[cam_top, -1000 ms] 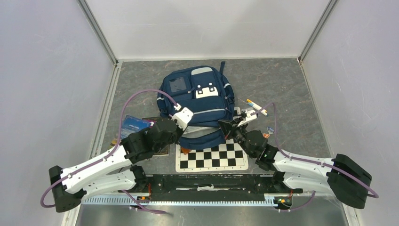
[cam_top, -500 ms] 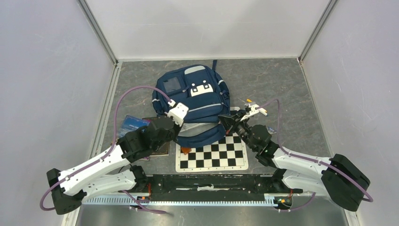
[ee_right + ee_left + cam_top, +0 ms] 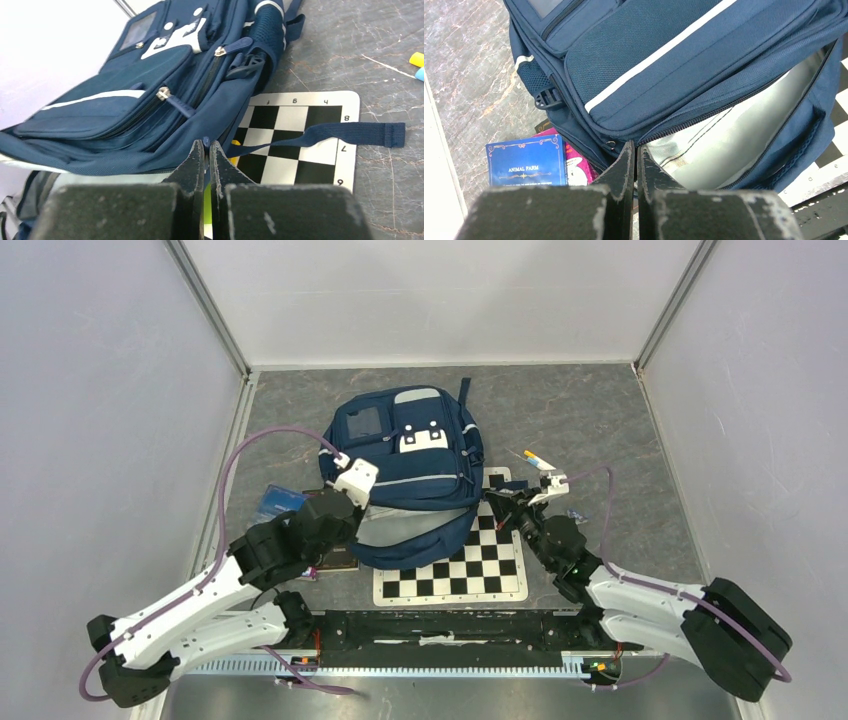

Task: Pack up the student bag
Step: Unzip the student bag at the center of the board.

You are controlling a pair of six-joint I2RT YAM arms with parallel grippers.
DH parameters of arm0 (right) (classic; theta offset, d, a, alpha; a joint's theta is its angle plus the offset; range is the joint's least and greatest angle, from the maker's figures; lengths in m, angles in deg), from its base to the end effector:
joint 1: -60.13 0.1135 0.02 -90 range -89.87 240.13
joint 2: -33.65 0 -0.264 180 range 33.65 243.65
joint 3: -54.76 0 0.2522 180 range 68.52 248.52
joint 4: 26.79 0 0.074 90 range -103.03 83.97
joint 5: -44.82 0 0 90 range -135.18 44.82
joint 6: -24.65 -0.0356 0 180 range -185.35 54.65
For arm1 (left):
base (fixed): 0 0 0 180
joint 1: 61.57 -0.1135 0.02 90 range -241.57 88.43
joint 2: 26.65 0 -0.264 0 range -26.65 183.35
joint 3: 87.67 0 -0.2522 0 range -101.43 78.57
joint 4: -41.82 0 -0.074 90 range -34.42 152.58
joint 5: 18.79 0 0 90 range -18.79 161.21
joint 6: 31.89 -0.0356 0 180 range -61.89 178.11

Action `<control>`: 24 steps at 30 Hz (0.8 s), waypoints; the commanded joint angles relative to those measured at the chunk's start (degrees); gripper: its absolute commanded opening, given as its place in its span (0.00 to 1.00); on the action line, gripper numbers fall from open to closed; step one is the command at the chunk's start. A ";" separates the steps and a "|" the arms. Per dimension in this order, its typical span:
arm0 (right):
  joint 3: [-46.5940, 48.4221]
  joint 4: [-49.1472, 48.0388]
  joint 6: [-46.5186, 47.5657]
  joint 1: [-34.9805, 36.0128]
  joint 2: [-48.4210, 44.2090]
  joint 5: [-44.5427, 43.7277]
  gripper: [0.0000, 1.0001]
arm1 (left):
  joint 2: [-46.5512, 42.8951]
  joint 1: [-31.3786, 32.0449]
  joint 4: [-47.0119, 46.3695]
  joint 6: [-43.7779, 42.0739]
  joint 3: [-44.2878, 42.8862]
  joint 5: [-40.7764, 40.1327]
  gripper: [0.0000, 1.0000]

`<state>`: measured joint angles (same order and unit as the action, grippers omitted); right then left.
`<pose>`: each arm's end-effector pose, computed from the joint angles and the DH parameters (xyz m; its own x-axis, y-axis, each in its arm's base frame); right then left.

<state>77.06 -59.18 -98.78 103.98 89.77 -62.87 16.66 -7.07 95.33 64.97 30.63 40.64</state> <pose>0.1447 0.1240 0.1896 -0.2579 0.4800 -0.8385 -0.3581 0.7585 0.5444 0.1035 -0.1139 0.3139 -0.3866 0.3648 -0.8470 0.4162 0.8886 0.1928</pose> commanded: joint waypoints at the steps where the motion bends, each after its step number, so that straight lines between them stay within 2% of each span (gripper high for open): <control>1: 1.91 0.07 2.06 -1.87 4.32 -8.72 0.00 | -2.80 -1.33 2.47 2.46 -5.72 -7.19 0.02; 8: 6.87 -1.78 3.05 -5.38 13.26 -8.40 0.00 | -2.91 -1.33 3.38 1.48 -11.56 -7.52 0.02; 13: 10.01 -5.25 4.73 -8.44 20.76 -6.49 0.00 | -3.10 -1.42 3.65 -0.06 -12.15 -8.46 0.02; 20: 15.33 -13.87 10.02 -11.15 30.34 3.38 0.00 | -4.35 -1.48 3.78 -0.94 -11.71 -7.71 0.02; 24: 19.21 -13.75 14.40 -11.47 33.49 8.25 0.00 | -3.62 -1.50 4.70 -1.27 -12.17 -7.75 0.02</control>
<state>91.86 -70.11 -92.18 94.15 120.69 -57.34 14.39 -7.70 100.73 65.64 22.25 38.65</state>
